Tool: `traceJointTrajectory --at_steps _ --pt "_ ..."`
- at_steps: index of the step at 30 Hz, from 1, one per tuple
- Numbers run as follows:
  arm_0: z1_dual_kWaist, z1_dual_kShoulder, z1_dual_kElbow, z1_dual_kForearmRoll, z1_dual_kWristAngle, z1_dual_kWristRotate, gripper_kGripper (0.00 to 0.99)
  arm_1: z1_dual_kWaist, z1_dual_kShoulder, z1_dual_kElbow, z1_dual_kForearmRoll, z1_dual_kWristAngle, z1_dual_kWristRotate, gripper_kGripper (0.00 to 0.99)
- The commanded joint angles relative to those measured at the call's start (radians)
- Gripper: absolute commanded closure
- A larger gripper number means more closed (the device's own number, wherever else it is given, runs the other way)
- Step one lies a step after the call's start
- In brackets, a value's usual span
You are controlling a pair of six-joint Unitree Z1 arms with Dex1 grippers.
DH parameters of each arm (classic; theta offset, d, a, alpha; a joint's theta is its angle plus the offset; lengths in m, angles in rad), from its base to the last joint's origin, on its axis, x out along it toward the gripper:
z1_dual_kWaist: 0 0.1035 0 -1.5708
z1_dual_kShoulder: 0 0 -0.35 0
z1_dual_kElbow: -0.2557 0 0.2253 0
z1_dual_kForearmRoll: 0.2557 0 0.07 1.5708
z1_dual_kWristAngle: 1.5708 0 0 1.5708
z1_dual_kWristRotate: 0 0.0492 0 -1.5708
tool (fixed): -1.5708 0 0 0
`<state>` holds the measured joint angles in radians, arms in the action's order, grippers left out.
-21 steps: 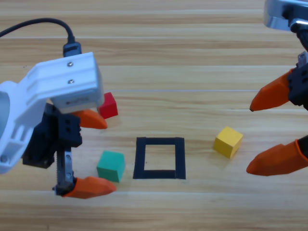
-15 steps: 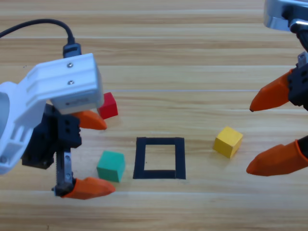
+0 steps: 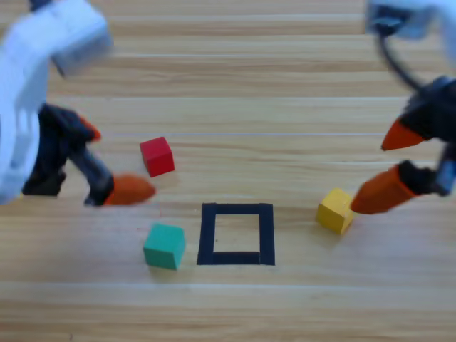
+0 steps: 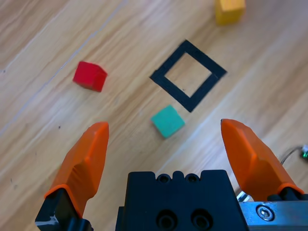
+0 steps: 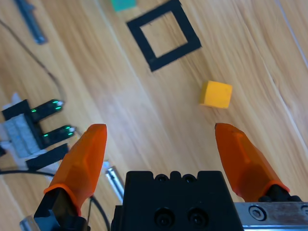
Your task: Stack the blocks in the rectangular block: red at the bottom, yellow in the middle, green on top
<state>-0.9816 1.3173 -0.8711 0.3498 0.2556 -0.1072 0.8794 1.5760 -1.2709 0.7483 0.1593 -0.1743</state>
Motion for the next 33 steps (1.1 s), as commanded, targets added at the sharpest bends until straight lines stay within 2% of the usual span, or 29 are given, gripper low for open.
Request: traceJointTrajectory --at_steps 1,5,7,9,13,17,22,26,33 --pt "-0.011 0.146 -0.230 0.192 0.008 -0.223 0.000 -0.092 0.205 -0.039 0.019 -0.076 -0.002 0.004" --pt "0.060 0.341 -0.468 0.416 0.010 -0.439 0.000 -0.097 0.276 -0.061 0.017 -0.192 -0.070 0.004" --pt "0.089 0.424 -0.568 0.512 0.017 -0.542 0.000 -0.100 0.302 -0.064 0.017 -0.207 -0.099 0.004" --pt "0.118 0.491 -0.624 0.548 0.013 -0.623 0.001 -0.100 0.325 -0.062 0.017 -0.205 -0.109 0.004" --pt "0.158 0.508 -0.638 0.575 0.001 -0.755 0.001 -0.100 0.384 -0.071 0.017 -0.188 -0.142 0.004" --pt "0.228 0.562 -0.664 0.606 -0.062 -0.875 0.002 -0.100 0.453 -0.105 0.017 -0.173 -0.163 0.004" --pt "0.319 0.715 -0.802 0.732 -0.122 -0.957 0.002 -0.100 0.524 -0.143 0.017 -0.165 -0.165 0.008" --pt "0.367 0.833 -0.930 0.819 -0.138 -0.965 0.017 -0.100 0.569 -0.173 0.017 -0.165 -0.165 0.014" --pt "0.428 0.950 -1.020 0.833 -0.184 -0.928 0.021 -0.102 0.611 -0.197 0.017 -0.172 -0.165 0.054"
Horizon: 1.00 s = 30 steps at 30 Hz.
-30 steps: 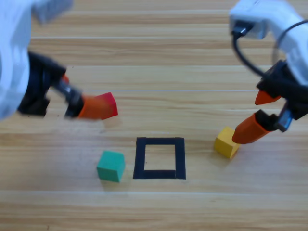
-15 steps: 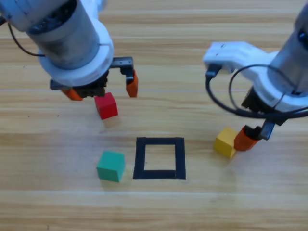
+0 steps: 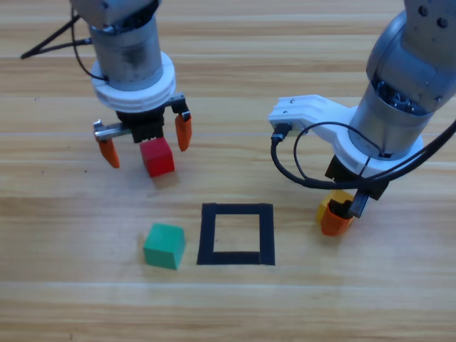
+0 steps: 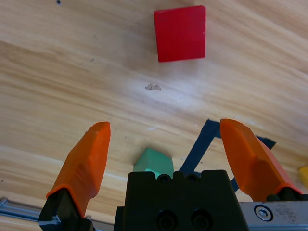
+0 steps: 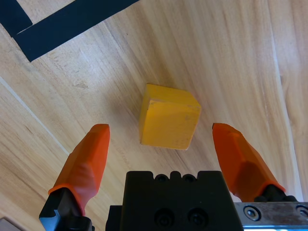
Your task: Stack the blocks in the rectangular block: red at the bottom, yellow in the middle, green on top
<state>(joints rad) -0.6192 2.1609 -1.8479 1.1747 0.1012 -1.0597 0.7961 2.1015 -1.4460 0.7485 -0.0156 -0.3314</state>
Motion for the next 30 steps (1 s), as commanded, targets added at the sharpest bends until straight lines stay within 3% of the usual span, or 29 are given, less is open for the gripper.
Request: traceJointTrajectory --at_steps 1,9,13,15,17,21,26,30 --pt "0.070 0.117 -0.051 0.006 -0.037 0.029 0.021 -0.017 0.092 -0.024 0.017 0.003 -0.008 0.067" --pt "0.095 0.197 -0.136 0.003 -0.060 0.012 0.027 -0.017 0.140 -0.045 0.017 0.000 -0.006 0.154" --pt "0.098 0.220 -0.154 -0.001 -0.063 0.003 0.030 -0.023 0.147 -0.048 0.018 -0.004 -0.006 0.271" --pt "0.098 0.231 -0.165 -0.001 -0.061 0.001 0.031 -0.029 0.149 -0.048 0.020 -0.007 -0.005 0.481" --pt "0.098 0.238 -0.166 -0.003 -0.061 0.000 0.031 -0.034 0.146 -0.047 0.028 -0.012 -0.005 0.774" --pt "0.108 0.258 -0.177 -0.006 -0.060 0.000 0.056 -0.047 0.118 -0.033 0.029 -0.047 0.028 0.975" --pt "0.116 0.277 -0.186 -0.009 -0.060 0.003 0.083 -0.077 0.091 -0.030 0.037 -0.032 0.087 0.975" --pt "0.119 0.286 -0.186 -0.010 -0.060 0.010 0.116 -0.093 0.088 -0.040 0.068 0.078 0.133 0.976"
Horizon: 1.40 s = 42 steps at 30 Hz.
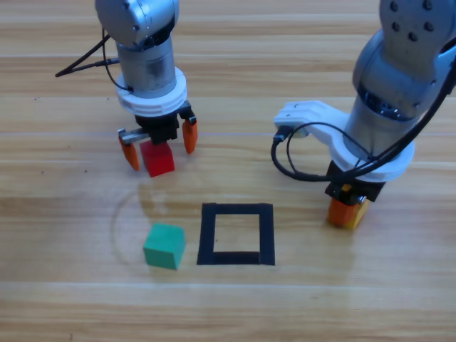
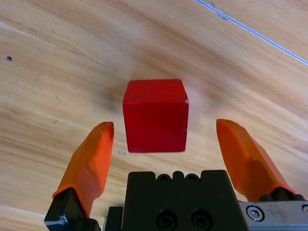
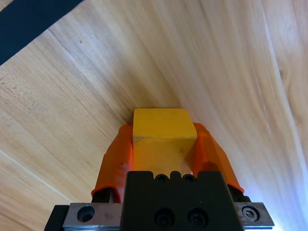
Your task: Stack the blocks in the rectangular block: red at the bottom, yellow in the middle, green on top
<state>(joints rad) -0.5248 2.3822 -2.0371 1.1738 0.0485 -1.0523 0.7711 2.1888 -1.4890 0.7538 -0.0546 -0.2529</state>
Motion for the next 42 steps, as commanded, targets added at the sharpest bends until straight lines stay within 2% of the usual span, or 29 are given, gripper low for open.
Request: traceJointTrajectory --at_steps 1,5,8,9,11,13,16,18,24,31,37,42 --pt "0.026 0.068 0.003 -0.011 -0.007 0.005 0.131 -0.070 0.006 -0.008 0.073 0.116 0.096 0.990" --pt "0.028 0.075 0.006 -0.014 -0.007 0.011 0.171 -0.081 0.017 -0.031 0.099 0.125 0.251 0.990" --pt "0.031 0.075 0.008 -0.016 -0.007 0.012 0.237 -0.127 0.011 -0.034 0.114 0.252 0.293 0.990" --pt "0.034 0.074 0.011 -0.016 -0.007 0.014 0.301 -0.153 -0.001 -0.024 0.116 0.315 0.291 0.990" --pt "0.042 0.061 0.026 -0.016 -0.006 0.014 0.495 -0.174 -0.034 0.003 0.101 0.335 0.311 0.990" --pt "0.045 0.051 0.037 -0.016 0.001 0.029 0.723 -0.173 -0.090 0.042 0.071 0.272 0.391 0.990" --pt "0.046 0.045 0.048 -0.014 0.007 0.046 0.926 -0.125 -0.161 0.064 0.070 0.162 0.534 0.990" --pt "0.045 0.051 0.029 -0.014 0.005 0.064 0.926 -0.098 -0.195 0.067 0.073 0.127 0.595 0.990" --pt "-0.027 0.022 -0.051 0.004 -0.006 0.175 0.927 -0.052 -0.236 0.067 0.082 0.124 0.669 0.990" --pt "-0.196 0.008 -0.067 0.024 -0.012 0.301 0.924 -0.006 -0.215 0.069 0.084 0.110 0.739 0.990" --pt "-0.327 0.003 -0.063 0.026 -0.007 0.308 0.918 -0.003 -0.187 0.064 0.099 0.121 0.736 0.990" --pt "-0.380 -0.005 -0.063 0.033 0.011 0.209 0.906 -0.003 -0.179 0.062 0.113 0.133 0.722 0.990"
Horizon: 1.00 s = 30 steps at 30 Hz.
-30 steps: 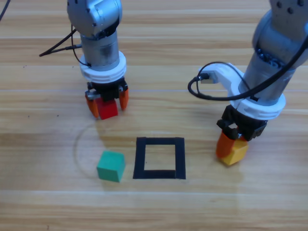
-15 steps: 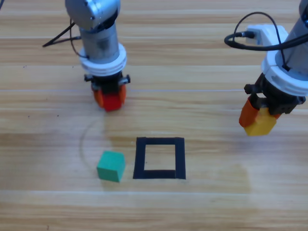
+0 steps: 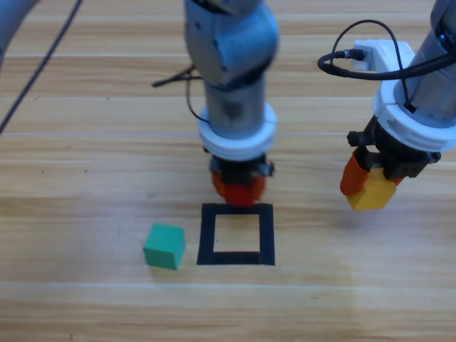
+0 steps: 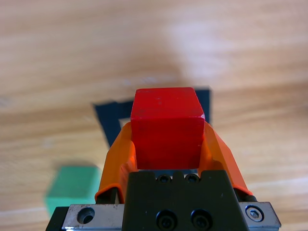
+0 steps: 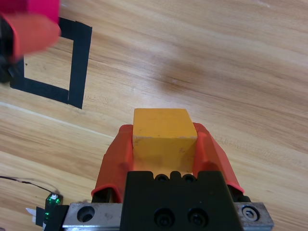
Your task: Stack the blocks in the rectangular block: red at the bottom, yellow in the middle, green on top
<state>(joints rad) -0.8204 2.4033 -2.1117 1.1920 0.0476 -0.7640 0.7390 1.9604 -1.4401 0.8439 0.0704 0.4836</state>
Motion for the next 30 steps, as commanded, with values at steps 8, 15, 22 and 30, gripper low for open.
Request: traceJointTrajectory --at_steps 8,15,22,30 --pt "-0.103 -0.069 0.044 0.026 0.057 -0.247 0.892 0.029 0.057 0.009 0.032 0.028 -0.037 0.990" --pt "-0.103 -0.079 0.090 0.021 0.061 -0.294 0.892 0.029 0.057 0.007 0.032 0.032 -0.037 0.990" --pt "-0.103 -0.053 0.105 0.012 0.057 -0.285 0.892 0.029 0.069 0.007 0.032 0.032 -0.039 0.990" --pt "-0.103 -0.049 0.185 -0.055 0.031 -0.259 0.892 0.029 0.089 -0.005 0.032 0.032 -0.042 0.990"
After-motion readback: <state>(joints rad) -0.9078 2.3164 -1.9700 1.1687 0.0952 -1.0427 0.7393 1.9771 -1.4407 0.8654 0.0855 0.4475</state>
